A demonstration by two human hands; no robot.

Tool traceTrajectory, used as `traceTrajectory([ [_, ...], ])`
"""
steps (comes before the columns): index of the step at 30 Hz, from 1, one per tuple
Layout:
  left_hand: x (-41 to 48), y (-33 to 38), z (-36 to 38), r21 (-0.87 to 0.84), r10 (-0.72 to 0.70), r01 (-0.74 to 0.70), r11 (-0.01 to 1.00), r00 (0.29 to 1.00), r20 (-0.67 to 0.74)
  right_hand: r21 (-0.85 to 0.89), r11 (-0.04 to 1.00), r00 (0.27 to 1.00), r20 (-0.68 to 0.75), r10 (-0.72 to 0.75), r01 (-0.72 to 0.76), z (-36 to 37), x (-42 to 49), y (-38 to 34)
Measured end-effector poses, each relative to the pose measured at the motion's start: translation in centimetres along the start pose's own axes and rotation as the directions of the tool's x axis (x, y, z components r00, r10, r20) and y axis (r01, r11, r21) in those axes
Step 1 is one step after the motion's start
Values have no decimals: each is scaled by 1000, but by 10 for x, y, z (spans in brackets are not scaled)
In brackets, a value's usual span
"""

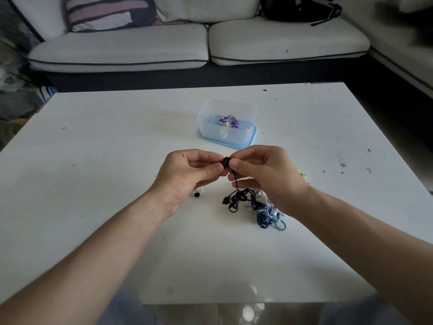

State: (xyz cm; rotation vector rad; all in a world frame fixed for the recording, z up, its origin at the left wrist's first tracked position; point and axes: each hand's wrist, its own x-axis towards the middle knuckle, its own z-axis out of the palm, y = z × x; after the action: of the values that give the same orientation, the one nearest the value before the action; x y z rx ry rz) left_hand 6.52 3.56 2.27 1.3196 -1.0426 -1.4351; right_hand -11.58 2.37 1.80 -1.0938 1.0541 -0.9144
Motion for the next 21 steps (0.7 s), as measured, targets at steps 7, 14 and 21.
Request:
traceTrajectory([
  [7, 0, 2, -1, -16, -13, 14, 1000, 999, 32, -20, 1000, 1000, 11, -3, 3, -3, 1, -4],
  [14, -1, 3, -3, 25, 3, -4, 1000, 999, 52, -17, 1000, 1000, 7, 14, -14, -3, 2, -4],
  [21, -2, 1, 0, 52, 29, -30, 998, 1000, 10, -15, 1000, 1000, -7, 3, -3, -2, 1, -2],
])
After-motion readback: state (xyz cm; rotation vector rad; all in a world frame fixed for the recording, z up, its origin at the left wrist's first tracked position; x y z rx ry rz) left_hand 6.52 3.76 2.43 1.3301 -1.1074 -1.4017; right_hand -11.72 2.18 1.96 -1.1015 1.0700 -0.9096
